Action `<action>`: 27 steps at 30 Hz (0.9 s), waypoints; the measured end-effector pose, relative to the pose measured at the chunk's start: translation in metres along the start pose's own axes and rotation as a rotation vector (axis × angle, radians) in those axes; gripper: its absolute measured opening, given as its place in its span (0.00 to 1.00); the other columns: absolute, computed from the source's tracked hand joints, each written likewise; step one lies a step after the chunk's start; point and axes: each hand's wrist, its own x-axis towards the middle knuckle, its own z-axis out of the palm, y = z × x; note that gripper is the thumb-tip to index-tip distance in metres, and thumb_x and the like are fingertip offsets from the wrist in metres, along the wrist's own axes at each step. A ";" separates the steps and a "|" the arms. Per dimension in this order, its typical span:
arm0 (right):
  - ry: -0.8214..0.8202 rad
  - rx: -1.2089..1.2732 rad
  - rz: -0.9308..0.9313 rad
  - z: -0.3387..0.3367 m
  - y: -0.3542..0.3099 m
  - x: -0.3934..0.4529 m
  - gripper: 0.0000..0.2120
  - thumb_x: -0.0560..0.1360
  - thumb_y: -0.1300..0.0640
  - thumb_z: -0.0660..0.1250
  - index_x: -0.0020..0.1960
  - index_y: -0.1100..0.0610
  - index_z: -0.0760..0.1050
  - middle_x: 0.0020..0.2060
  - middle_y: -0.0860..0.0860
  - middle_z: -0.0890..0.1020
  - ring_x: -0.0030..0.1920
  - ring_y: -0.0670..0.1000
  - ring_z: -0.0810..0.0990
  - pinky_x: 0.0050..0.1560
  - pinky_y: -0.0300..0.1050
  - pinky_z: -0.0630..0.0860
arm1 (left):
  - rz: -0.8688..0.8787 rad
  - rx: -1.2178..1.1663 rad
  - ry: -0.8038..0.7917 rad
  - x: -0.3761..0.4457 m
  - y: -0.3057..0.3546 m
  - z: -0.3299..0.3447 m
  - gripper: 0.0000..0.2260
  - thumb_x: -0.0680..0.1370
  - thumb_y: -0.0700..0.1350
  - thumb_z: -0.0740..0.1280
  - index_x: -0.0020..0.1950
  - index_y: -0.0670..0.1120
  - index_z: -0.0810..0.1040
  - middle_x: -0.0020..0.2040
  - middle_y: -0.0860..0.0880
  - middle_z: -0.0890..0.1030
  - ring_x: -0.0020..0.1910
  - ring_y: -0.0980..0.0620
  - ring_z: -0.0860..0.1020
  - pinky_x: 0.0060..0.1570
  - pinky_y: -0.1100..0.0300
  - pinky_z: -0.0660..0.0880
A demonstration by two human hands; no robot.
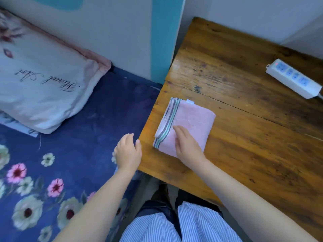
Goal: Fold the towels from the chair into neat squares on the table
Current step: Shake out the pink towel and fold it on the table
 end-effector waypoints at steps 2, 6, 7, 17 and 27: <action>0.048 -0.144 -0.076 -0.007 0.021 -0.013 0.22 0.78 0.57 0.57 0.69 0.66 0.63 0.68 0.62 0.69 0.68 0.60 0.68 0.69 0.52 0.66 | 0.011 -0.086 -0.030 0.001 0.014 0.000 0.15 0.81 0.47 0.56 0.62 0.41 0.75 0.61 0.44 0.76 0.59 0.45 0.74 0.57 0.52 0.69; -0.025 -0.534 -0.099 -0.001 0.061 -0.025 0.40 0.62 0.42 0.73 0.65 0.64 0.66 0.63 0.63 0.74 0.64 0.64 0.73 0.59 0.61 0.70 | -0.064 -0.289 -0.163 0.005 0.049 0.003 0.17 0.78 0.55 0.60 0.54 0.42 0.77 0.46 0.50 0.76 0.51 0.47 0.76 0.45 0.58 0.70; -0.041 -0.564 -0.087 0.001 0.065 -0.026 0.42 0.58 0.44 0.77 0.64 0.62 0.66 0.62 0.63 0.75 0.63 0.65 0.73 0.56 0.62 0.73 | -0.097 -0.323 -0.195 0.007 0.056 0.003 0.18 0.77 0.56 0.62 0.56 0.43 0.76 0.46 0.50 0.76 0.52 0.48 0.76 0.47 0.58 0.71; 0.165 -0.436 -0.193 0.037 0.078 -0.040 0.35 0.69 0.67 0.51 0.75 0.61 0.45 0.72 0.64 0.56 0.76 0.55 0.40 0.73 0.50 0.48 | -0.050 -0.480 -0.245 -0.002 0.047 0.022 0.11 0.78 0.41 0.63 0.60 0.40 0.75 0.46 0.48 0.77 0.44 0.52 0.74 0.35 0.68 0.70; 0.097 -0.565 -0.178 0.039 0.074 -0.036 0.34 0.60 0.64 0.68 0.64 0.64 0.63 0.63 0.63 0.74 0.71 0.62 0.63 0.65 0.57 0.67 | 0.300 0.110 -0.115 0.005 0.037 0.036 0.18 0.77 0.40 0.64 0.66 0.44 0.69 0.59 0.43 0.75 0.58 0.42 0.73 0.51 0.51 0.72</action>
